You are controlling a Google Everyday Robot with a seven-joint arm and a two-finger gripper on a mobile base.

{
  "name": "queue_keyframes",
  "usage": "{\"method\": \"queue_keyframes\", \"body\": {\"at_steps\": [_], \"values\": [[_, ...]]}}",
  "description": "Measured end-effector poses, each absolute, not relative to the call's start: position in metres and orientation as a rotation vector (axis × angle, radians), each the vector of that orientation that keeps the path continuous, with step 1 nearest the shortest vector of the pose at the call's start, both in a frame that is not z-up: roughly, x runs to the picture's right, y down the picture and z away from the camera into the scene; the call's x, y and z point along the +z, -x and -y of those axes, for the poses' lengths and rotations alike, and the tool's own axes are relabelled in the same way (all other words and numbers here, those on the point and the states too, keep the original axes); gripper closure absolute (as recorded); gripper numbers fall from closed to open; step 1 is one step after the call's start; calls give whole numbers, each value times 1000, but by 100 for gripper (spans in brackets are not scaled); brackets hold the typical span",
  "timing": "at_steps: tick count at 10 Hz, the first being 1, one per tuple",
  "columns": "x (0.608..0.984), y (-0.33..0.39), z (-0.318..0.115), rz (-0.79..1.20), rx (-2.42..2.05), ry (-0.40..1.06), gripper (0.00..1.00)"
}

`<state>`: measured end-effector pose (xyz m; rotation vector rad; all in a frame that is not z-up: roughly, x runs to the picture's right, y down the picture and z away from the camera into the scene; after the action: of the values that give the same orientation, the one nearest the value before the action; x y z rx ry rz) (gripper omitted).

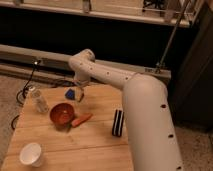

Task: Drag the pepper across the table

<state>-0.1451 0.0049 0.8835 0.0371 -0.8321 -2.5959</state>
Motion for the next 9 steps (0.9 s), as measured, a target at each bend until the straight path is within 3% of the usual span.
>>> {"method": "queue_keyframes", "body": {"at_steps": [7, 9], "values": [[883, 146, -7, 836, -2603, -41, 20], [871, 155, -25, 884, -2673, -82, 20]]}}
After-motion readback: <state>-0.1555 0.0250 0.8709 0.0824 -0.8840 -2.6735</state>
